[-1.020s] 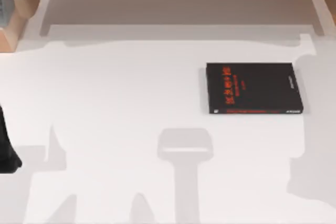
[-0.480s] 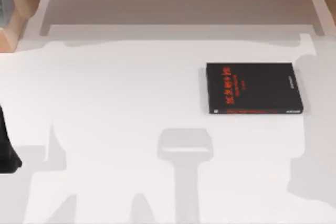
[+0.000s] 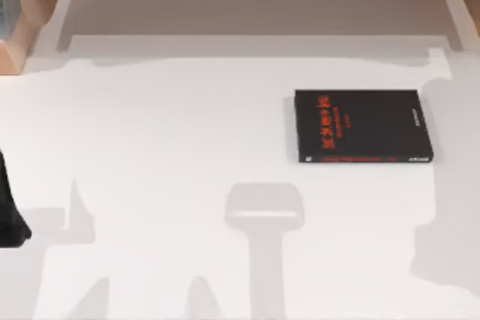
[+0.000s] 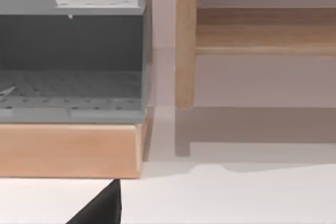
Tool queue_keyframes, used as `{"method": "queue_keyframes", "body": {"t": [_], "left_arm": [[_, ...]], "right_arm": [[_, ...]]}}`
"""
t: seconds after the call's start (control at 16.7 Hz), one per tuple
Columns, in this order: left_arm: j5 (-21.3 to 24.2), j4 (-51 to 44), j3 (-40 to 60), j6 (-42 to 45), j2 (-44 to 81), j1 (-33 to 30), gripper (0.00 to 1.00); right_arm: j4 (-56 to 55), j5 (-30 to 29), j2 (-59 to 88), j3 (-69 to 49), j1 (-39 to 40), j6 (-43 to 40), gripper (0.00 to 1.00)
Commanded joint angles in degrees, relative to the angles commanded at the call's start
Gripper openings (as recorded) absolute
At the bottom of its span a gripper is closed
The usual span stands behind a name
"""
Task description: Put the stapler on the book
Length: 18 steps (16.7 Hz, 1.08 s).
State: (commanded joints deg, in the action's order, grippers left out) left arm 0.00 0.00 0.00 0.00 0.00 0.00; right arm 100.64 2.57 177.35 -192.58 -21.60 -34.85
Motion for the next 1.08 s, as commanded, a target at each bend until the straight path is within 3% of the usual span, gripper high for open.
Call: {"method": "queue_keyframes", "body": {"t": [0.54, 1.08], "left_arm": [[0.00, 0.00, 0.00, 0.00, 0.00, 0.00, 1.00], [0.00, 0.00, 0.00, 0.00, 0.00, 0.00, 1.00]], "right_arm": [[0.57, -0.28, -3.15, 1.80, -0.43, 2.59, 0.00], [-5.94, -4.10, -24.86, 27.96, -0.08, 30.71, 0.00]]}}
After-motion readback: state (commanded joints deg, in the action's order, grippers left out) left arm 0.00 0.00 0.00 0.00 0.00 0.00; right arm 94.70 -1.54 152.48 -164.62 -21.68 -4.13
